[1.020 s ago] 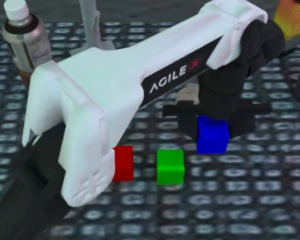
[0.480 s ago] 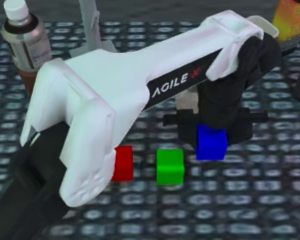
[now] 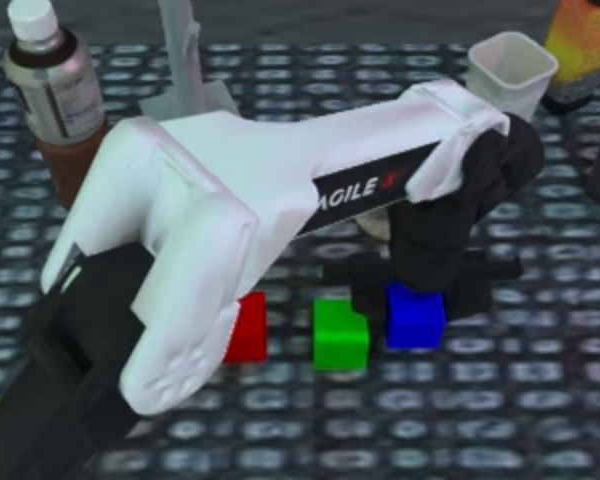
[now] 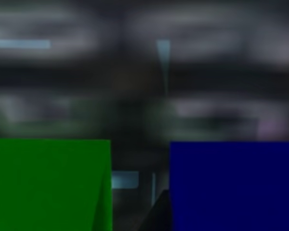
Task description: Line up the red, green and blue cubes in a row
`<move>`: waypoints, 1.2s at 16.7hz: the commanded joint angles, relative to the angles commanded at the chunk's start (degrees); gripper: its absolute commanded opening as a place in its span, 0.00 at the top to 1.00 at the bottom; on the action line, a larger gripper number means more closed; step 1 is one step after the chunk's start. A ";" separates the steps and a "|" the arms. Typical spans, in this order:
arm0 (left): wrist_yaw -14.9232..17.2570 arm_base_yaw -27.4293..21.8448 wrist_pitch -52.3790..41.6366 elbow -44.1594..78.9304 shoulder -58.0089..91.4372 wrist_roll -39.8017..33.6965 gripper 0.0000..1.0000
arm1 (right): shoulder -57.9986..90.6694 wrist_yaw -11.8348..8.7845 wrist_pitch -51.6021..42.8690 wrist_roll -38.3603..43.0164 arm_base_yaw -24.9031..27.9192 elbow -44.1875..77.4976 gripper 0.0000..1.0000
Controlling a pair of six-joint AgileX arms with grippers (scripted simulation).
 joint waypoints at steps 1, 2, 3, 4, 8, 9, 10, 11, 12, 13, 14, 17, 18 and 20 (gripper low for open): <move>0.00 0.00 0.00 0.00 0.00 0.00 1.00 | 0.00 0.00 0.00 0.00 0.00 0.00 0.00; 0.00 0.00 0.00 0.00 0.00 0.00 0.92 | 0.00 0.00 0.00 0.00 0.00 0.00 0.00; 0.00 0.00 0.00 0.00 0.00 0.00 0.85 | 0.00 0.00 0.00 0.00 0.00 0.00 0.00; 0.00 0.00 0.00 0.00 0.00 0.00 0.77 | 0.00 0.00 0.00 0.00 0.00 0.00 0.00; 0.00 0.00 0.00 0.00 0.00 0.00 0.47 | 0.00 0.00 0.00 0.00 0.00 0.00 0.00; 0.00 0.00 0.00 0.00 0.00 0.00 0.40 | 0.00 0.00 0.00 0.00 0.00 0.00 0.00; 0.00 0.00 0.00 0.00 0.00 0.00 0.32 | 0.00 0.00 0.00 0.00 0.00 0.00 0.00; 0.00 0.00 0.00 0.00 0.00 0.00 0.25 | 0.00 0.00 0.00 0.00 0.00 0.00 0.00; 0.00 0.00 0.00 0.00 0.00 0.00 0.17 | 0.00 0.00 0.00 0.00 0.00 0.00 0.00; 0.00 0.00 0.00 0.00 0.00 0.00 0.10 | 0.00 0.00 0.00 0.00 0.00 0.00 0.00; 0.00 0.00 0.00 0.00 0.00 0.00 0.02 | 0.00 0.00 0.00 0.00 0.00 0.00 0.00; 0.00 0.00 0.00 0.00 0.00 0.00 0.00 | 0.00 0.00 0.00 0.00 0.00 0.00 0.00; 0.00 0.00 0.00 0.00 0.00 0.00 0.00 | 0.00 0.00 0.00 0.00 0.00 0.00 0.00; 0.00 0.00 0.00 0.00 0.00 0.00 0.00 | 0.00 0.00 0.00 0.00 0.00 0.00 0.00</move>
